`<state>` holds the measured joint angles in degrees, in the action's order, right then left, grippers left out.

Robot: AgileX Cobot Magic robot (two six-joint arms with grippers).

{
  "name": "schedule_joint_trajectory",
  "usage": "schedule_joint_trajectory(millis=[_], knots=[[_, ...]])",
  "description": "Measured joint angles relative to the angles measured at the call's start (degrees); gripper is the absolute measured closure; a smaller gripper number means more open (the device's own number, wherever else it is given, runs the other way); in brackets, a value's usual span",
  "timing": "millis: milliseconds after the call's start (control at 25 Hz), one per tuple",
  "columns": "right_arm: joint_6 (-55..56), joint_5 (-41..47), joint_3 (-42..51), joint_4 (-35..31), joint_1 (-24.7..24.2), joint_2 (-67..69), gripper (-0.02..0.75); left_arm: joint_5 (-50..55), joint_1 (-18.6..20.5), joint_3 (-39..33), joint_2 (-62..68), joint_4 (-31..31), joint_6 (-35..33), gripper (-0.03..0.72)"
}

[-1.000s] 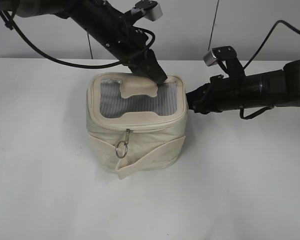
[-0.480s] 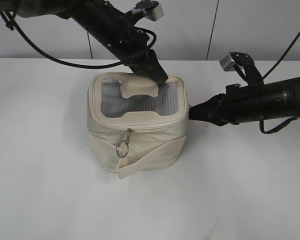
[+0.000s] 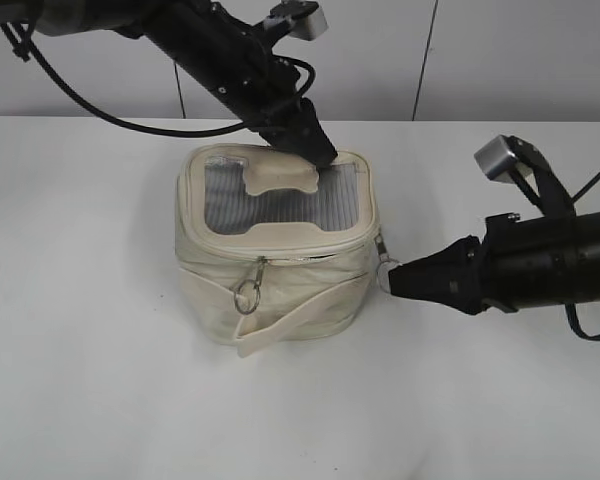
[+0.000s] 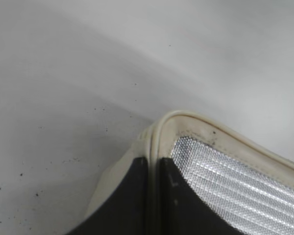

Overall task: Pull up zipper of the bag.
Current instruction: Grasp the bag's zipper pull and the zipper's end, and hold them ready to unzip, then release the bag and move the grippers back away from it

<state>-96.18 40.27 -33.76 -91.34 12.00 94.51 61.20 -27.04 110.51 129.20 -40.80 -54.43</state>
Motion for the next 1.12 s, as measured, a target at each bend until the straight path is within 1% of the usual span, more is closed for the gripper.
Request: schedule_joint_trajectory(millis=[80, 200, 280, 400, 440, 520, 600, 640, 680, 720, 800, 840, 880, 960, 1000, 1120], knots=[[1.1, 0.0, 0.5, 0.2, 3.0, -1.2, 0.729, -0.2, 0.0, 0.0, 0.0, 0.1, 0.6, 0.650], [1.6, -2.2, -0.5, -2.7, 11.0, -1.0, 0.729, -0.2, 0.0, 0.0, 0.0, 0.2, 2.1, 0.650], [1.8, -5.8, -3.0, -5.0, 17.5, 0.2, 0.728, -0.2, 0.0, 0.0, 0.0, 0.3, 2.7, 0.650], [3.8, -11.0, -9.4, -6.1, 25.1, 4.2, 0.726, -0.2, 0.0, 0.0, -0.1, 0.6, 3.8, 0.650], [4.9, -11.6, -11.8, -5.7, 26.9, 6.0, 0.725, -0.2, 0.0, 0.0, -0.1, 0.6, 4.3, 0.650], [9.7, -12.6, -15.2, -4.1, 28.3, 8.5, 0.722, 0.1, 0.0, 0.0, -0.1, 0.6, 4.6, 0.650], [15.3, -12.6, -16.4, -0.1, 28.2, 9.4, 0.702, 0.4, 0.2, 0.0, -0.1, 0.2, 4.8, 0.632], [18.9, -11.9, -16.6, 2.6, 27.8, 9.4, 0.679, 0.3, 0.2, 0.0, -0.2, 0.0, 5.0, 0.599], [23.2, -10.5, -16.6, 6.7, 27.1, 9.3, 0.632, 0.0, 0.3, 0.0, -0.3, 0.0, 5.4, 0.552], [27.1, -9.5, -16.6, 11.7, 26.1, 8.9, 0.563, -0.3, 0.6, 0.0, -0.4, -0.1, 6.1, 0.494], [35.9, -7.3, -16.4, 21.0, 23.8, 7.2, 0.400, -0.5, 1.5, -0.2, -1.4, 0.3, 8.6, 0.409], [39.3, -7.0, -16.2, 25.5, 21.9, 5.7, 0.316, -0.5, 2.1, -0.2, -2.2, 0.8, 10.0, 0.393], [43.2, -7.0, -15.8, 29.6, 20.2, 3.8, 0.255, -0.5, 2.9, -0.2, -3.0, 1.3, 11.2, 0.392], [49.6, -6.7, -14.7, 35.7, 15.7, -0.2, 0.205, -0.8, 4.8, -0.2, -5.3, 2.0, 13.4, 0.413], [51.9, -5.8, -14.2, 38.4, 13.4, -2.4, 0.197, -0.8, 5.5, -0.2, -6.4, 2.2, 14.4, 0.426], [58.6, -4.6, -13.2, 43.9, 6.7, -7.6, 0.197, -1.0, 7.3, -1.6, -10.4, 3.4, 18.8, 0.440]])
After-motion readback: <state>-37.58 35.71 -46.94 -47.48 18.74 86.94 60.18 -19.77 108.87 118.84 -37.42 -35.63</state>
